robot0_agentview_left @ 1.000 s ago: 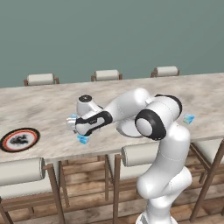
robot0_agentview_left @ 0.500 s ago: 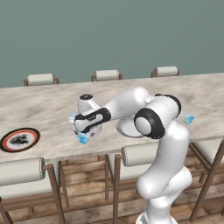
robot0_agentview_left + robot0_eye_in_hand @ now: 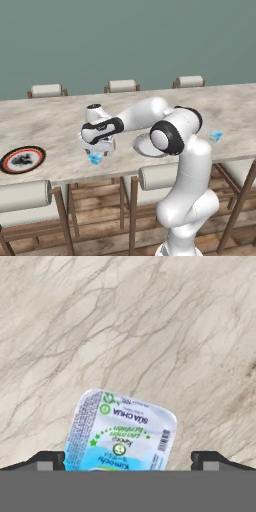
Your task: Place two yogurt containers on each plate.
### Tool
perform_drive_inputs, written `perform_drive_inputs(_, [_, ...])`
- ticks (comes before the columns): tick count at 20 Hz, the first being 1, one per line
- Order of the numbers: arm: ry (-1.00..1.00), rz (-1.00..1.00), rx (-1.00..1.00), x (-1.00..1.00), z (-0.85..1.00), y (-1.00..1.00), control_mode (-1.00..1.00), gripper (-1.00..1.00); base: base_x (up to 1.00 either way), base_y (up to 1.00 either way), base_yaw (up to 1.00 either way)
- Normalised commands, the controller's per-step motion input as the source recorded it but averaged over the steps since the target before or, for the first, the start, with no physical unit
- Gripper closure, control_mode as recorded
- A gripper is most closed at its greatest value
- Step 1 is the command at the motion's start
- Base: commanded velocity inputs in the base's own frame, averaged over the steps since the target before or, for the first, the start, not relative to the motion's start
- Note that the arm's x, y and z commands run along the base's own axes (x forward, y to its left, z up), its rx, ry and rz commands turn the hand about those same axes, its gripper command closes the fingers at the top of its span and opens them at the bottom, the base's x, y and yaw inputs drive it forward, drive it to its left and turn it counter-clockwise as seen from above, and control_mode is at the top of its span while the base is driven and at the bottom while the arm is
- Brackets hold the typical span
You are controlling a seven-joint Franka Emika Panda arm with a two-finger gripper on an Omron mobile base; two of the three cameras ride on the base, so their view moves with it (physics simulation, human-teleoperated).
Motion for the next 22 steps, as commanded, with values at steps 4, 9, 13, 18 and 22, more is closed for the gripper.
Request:
perform_drive_inputs(4, [0.02, -0.03, 0.00, 0.00, -0.06, 0.00, -1.00, -1.00, 0.00, 0.00, 0.00])
perform_drive_inputs(9, [0.00, 0.00, 0.00, 0.00, -0.15, 0.00, -1.00, -1.00, 0.00, 0.00, 0.00])
perform_drive_inputs(13, [0.00, 0.00, 0.00, 0.00, -0.20, 0.00, -1.00, -1.00, 0.00, 0.00, 0.00])
perform_drive_inputs(18, [0.00, 0.00, 0.00, 0.00, -0.19, 0.00, -1.00, -1.00, 0.00, 0.00, 0.00])
perform_drive_inputs(22, [0.00, 0.00, 0.00, 0.00, -0.01, 0.00, -1.00, -1.00, 0.00, 0.00, 0.00])
